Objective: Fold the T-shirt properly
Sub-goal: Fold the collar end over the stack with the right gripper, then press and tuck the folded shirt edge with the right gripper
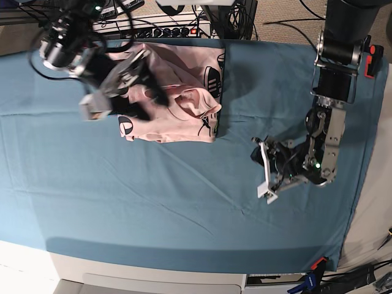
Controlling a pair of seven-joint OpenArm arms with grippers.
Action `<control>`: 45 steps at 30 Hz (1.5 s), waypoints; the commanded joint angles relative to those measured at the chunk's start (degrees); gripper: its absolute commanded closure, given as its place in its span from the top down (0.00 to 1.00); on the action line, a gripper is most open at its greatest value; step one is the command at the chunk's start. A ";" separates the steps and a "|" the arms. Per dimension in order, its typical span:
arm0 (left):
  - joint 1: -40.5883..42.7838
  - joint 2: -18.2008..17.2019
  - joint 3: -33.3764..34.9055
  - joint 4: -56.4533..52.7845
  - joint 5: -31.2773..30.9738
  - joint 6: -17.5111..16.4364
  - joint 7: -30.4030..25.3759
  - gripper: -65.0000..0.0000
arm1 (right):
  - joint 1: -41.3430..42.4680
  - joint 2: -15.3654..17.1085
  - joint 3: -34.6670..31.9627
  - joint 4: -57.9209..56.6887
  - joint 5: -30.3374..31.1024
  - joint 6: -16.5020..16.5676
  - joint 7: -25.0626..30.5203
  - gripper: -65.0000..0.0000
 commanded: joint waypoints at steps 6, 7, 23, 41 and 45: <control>0.02 -0.15 -0.28 0.90 -2.10 -0.46 -0.70 0.47 | -0.48 2.67 6.29 0.72 -7.61 0.03 1.55 0.53; 0.02 -0.15 -0.28 0.90 -2.10 -0.46 -0.68 0.47 | -0.63 3.17 6.71 0.70 -9.60 0.03 2.32 0.53; 0.02 -0.13 -0.28 0.90 -2.32 -0.46 -0.68 0.47 | -2.34 3.76 -3.10 -7.13 -31.08 -2.67 14.10 0.00; 0.00 -0.15 -0.28 0.90 -2.32 -0.44 -0.68 0.46 | -0.44 3.65 -20.90 -8.59 -28.94 -4.24 -1.55 0.00; 0.00 -0.15 -0.28 0.90 -2.32 -0.44 -0.68 0.46 | -0.44 3.76 -26.43 -8.57 -20.44 -0.11 -4.98 0.00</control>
